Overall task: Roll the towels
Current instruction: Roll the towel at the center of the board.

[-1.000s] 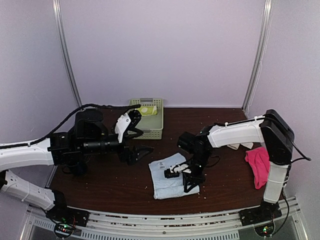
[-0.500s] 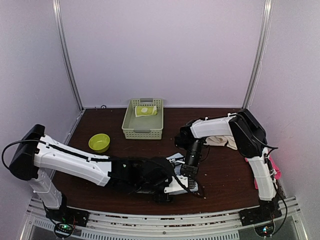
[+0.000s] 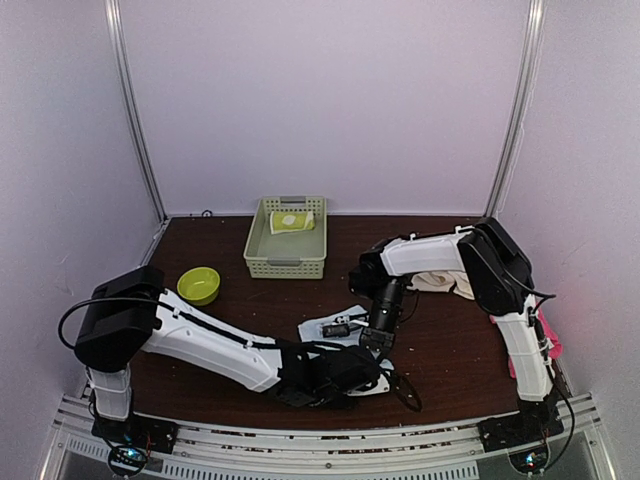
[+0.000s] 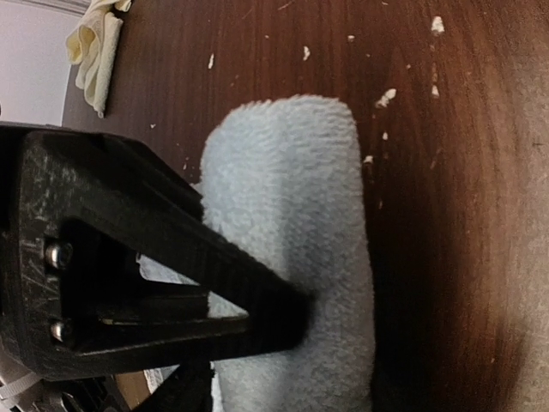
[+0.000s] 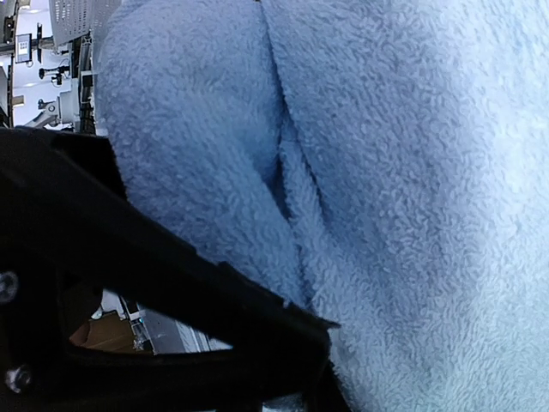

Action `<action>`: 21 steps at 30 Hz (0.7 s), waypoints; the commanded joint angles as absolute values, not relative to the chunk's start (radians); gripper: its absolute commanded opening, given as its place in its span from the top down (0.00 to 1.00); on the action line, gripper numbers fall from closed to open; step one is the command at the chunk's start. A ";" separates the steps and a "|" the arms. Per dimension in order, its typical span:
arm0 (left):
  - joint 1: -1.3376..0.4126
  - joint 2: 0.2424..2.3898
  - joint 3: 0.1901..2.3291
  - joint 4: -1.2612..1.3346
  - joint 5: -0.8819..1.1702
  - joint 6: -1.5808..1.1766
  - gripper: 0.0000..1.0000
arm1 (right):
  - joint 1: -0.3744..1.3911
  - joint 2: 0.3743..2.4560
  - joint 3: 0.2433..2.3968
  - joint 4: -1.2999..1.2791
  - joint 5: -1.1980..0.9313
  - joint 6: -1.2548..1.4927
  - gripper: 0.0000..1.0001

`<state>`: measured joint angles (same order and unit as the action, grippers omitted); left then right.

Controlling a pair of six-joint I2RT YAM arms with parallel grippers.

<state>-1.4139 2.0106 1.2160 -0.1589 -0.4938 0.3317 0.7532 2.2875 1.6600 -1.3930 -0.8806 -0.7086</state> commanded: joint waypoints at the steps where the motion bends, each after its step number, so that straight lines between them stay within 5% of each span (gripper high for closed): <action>1: -1.409 2.029 1.233 -0.187 -0.485 0.325 0.48 | 0.755 2.261 1.636 -1.356 -0.860 -0.721 0.86; 8: -1.361 1.975 1.246 -0.274 -0.159 0.212 0.72 | 0.701 2.045 1.688 -1.358 -0.815 -0.699 0.50; 15: -1.194 1.994 1.283 -0.295 0.412 0.046 0.73 | 0.574 1.751 1.757 -1.256 -0.843 -0.613 0.49; 21: -1.052 2.135 1.398 -0.349 0.825 -0.059 0.70 | 0.613 1.376 1.487 -0.914 -0.792 -0.513 0.51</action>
<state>-1.1168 2.0319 1.3087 -0.2848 0.4366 0.0509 0.5690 1.5459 1.6363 -1.1225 -0.8261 -0.5884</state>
